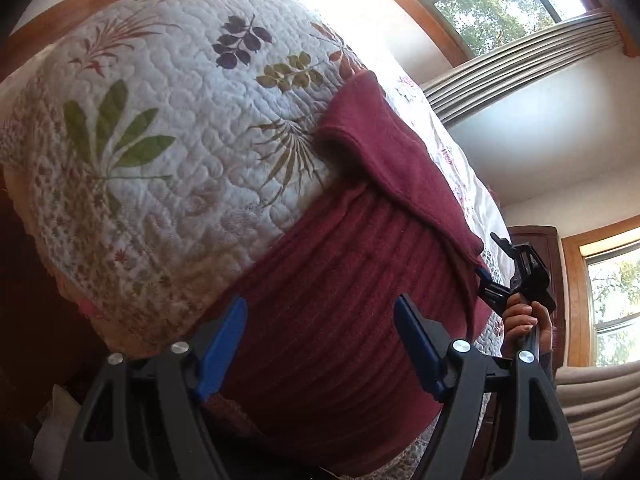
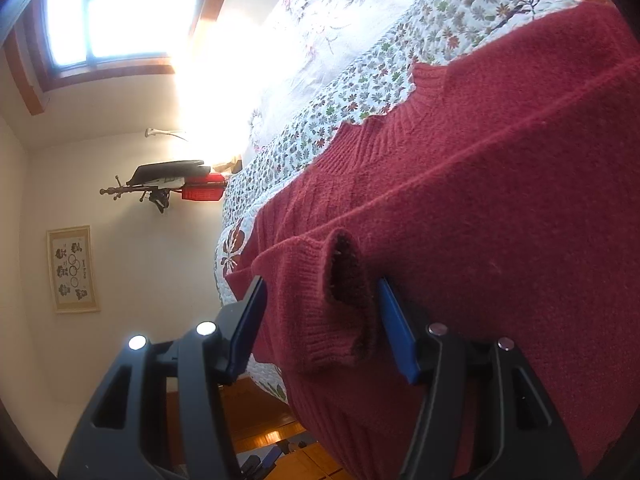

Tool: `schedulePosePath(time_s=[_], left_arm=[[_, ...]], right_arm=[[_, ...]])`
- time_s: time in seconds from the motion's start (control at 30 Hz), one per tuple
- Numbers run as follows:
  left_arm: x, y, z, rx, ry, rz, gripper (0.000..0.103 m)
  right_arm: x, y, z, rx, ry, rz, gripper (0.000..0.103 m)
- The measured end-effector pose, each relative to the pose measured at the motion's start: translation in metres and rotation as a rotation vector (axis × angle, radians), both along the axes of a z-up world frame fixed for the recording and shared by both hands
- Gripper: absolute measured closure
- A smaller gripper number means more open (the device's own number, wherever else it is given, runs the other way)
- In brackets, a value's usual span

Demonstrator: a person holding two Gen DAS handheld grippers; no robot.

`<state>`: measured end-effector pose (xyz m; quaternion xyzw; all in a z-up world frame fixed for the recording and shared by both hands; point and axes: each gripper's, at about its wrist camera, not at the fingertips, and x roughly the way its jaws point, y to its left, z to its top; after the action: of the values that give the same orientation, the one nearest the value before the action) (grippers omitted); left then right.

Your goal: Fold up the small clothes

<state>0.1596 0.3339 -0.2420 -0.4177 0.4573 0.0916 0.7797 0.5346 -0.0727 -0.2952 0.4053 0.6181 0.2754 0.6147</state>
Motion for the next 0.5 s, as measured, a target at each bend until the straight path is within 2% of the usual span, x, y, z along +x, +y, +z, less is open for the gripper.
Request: schedulePosePath(time_s=[0.1,0.17,0.2,0.23,0.33,0.5], left_arm=[[0.01,-0.002,0.003,0.003,-0.007,-0.025,0.027],[0.019,-0.005,0.005,-0.001,-0.012,-0.042,0.027],[0.024,-0.006,0.006,0.0,-0.016,-0.051,0.027],[0.028,-0.008,0.008,0.0,-0.021,-0.06,0.027],[0.039,-0.012,0.011,0.002,-0.03,-0.09,0.027],[0.053,-0.016,0.007,-0.006,-0.021,-0.12,0.027]], right_arm=[[0.005,0.013,0.002,-0.011,-0.005,0.012,0.047],[0.005,0.018,0.005,-0.007,-0.003,0.024,0.069],[0.006,0.019,0.008,-0.006,-0.003,0.027,0.09],[0.005,0.016,0.015,-0.02,-0.016,0.023,0.096],[0.0,0.009,0.042,-0.024,-0.085,0.028,0.097],[-0.012,-0.021,0.105,-0.06,-0.242,0.007,0.097]])
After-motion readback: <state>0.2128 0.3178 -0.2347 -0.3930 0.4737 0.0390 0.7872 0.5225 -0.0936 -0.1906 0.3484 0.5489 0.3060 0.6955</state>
